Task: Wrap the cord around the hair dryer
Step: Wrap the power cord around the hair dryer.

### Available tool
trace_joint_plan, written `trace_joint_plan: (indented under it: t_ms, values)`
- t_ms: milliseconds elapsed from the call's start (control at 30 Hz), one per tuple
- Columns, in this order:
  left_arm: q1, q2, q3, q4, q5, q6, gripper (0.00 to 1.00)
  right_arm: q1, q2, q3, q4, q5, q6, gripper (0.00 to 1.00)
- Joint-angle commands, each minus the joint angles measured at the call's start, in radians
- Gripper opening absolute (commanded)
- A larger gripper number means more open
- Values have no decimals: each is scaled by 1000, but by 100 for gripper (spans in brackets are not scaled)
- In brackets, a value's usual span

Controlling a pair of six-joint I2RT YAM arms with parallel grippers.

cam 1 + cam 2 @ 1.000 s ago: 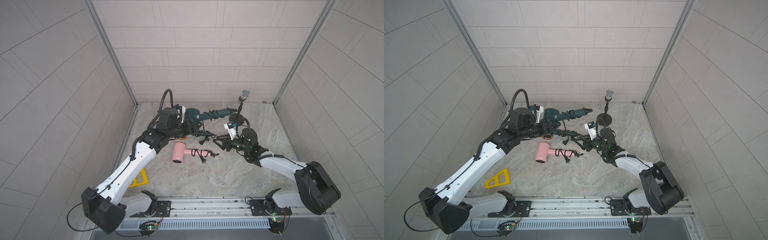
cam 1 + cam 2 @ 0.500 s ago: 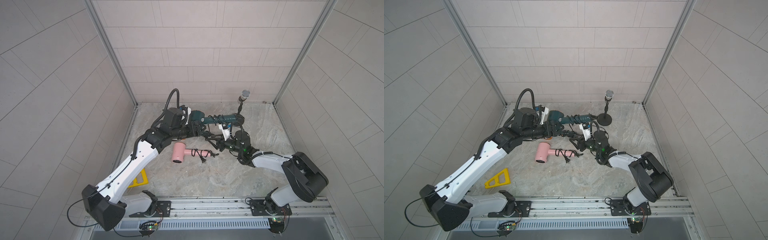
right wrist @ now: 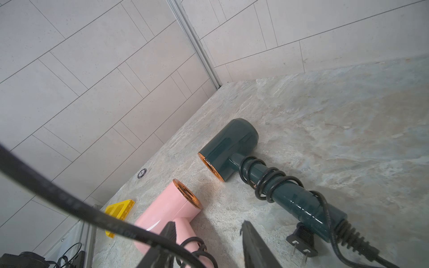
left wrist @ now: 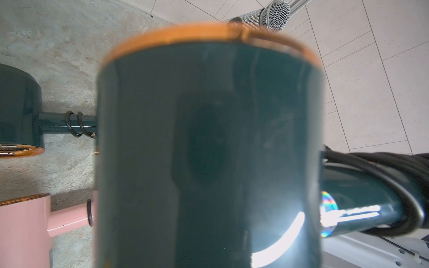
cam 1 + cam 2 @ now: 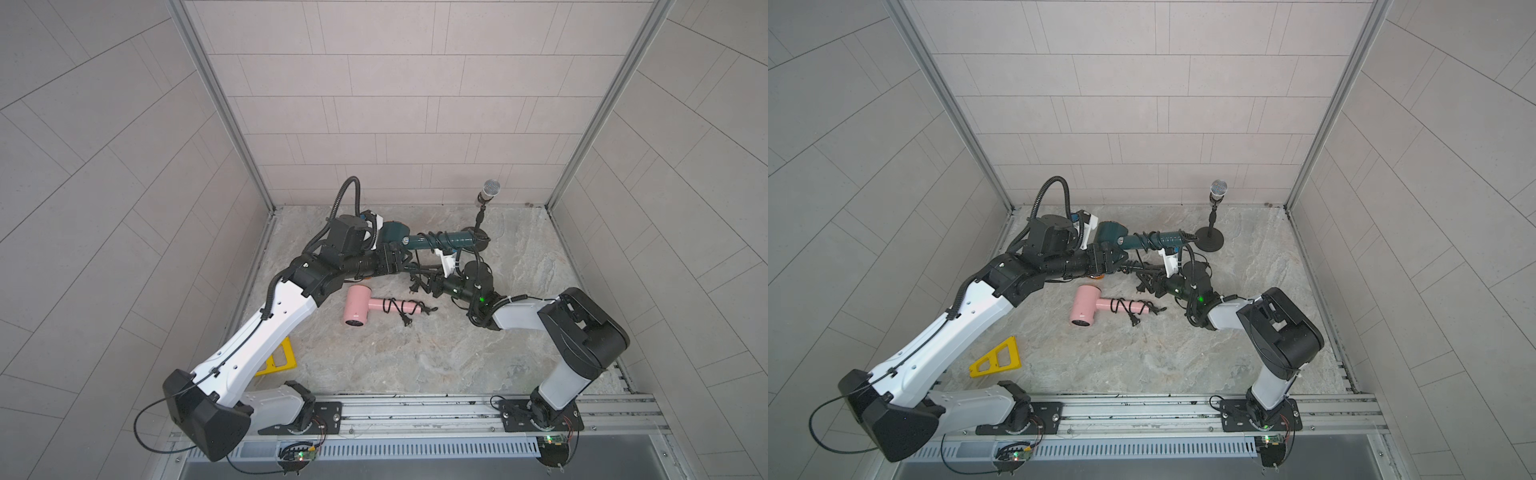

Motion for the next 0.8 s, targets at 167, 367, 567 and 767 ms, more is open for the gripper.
trace_joint_plan:
  t_ms: [167, 367, 567, 767]
  values:
    - [-7, -21, 68, 49, 1, 3, 0, 17, 63, 12, 70, -24, 66, 43]
    - [-7, -17, 84, 44, 1, 1, 0, 19, 120, 48, 124, -41, 114, 41]
    - [-7, -19, 83, 39, -6, -2, 0, 23, 129, 55, 108, -41, 132, 27]
    - [-5, -17, 77, 38, -60, -5, 0, 26, 67, 15, 12, -25, 141, 12]
